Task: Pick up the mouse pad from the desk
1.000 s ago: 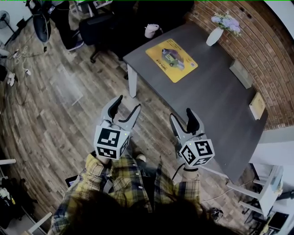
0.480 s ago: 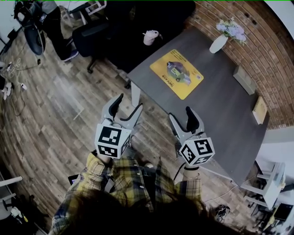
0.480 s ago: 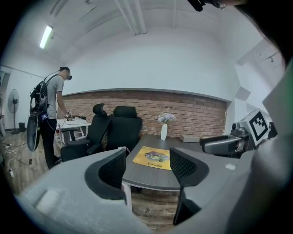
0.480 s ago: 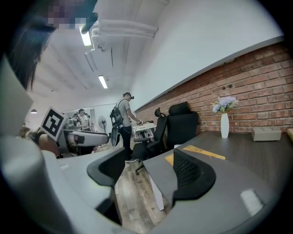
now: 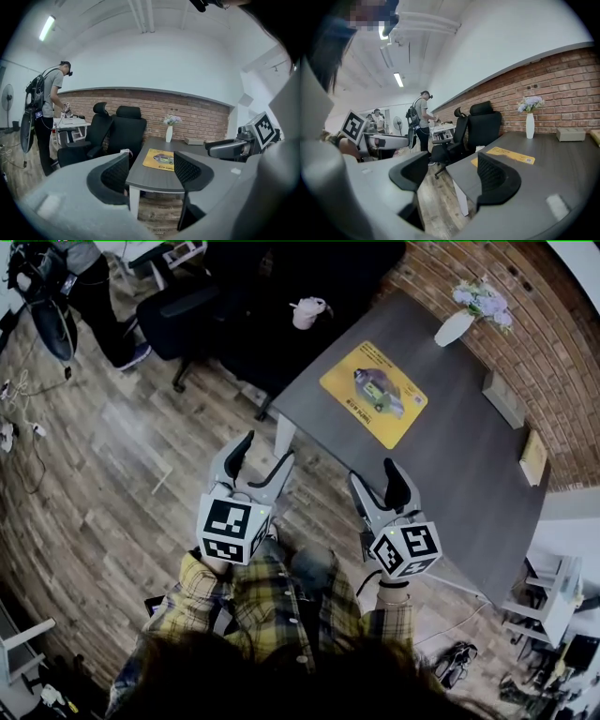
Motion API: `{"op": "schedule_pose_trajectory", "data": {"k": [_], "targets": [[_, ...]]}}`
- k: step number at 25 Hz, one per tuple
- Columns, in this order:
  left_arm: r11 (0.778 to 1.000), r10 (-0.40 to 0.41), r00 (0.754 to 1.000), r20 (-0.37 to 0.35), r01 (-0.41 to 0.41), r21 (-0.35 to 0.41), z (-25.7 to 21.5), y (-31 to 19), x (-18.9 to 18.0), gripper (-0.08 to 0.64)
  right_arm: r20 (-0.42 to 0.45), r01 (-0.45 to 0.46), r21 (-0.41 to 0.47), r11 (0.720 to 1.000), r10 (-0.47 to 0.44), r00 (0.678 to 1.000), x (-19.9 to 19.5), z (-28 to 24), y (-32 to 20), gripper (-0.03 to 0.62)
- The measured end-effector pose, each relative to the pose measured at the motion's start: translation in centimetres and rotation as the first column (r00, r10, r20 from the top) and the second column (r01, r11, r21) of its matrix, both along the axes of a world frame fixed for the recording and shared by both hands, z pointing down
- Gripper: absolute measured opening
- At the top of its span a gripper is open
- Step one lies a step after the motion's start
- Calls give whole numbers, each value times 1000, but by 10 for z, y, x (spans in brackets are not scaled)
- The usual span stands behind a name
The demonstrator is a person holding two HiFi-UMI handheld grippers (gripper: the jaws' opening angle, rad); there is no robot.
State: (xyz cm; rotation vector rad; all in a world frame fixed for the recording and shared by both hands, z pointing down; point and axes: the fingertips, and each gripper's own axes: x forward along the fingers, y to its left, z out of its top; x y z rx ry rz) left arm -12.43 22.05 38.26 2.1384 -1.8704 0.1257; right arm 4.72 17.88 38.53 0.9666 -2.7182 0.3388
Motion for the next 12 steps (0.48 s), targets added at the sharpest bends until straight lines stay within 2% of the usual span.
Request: {"op": "schedule_pose_trajectory", "data": {"k": [12], "targets": [[999,21,999,-31,-22,-44,26,-8,-12,306,-31,-43,-62,997,41,999,-1,24,-15,349]]}}
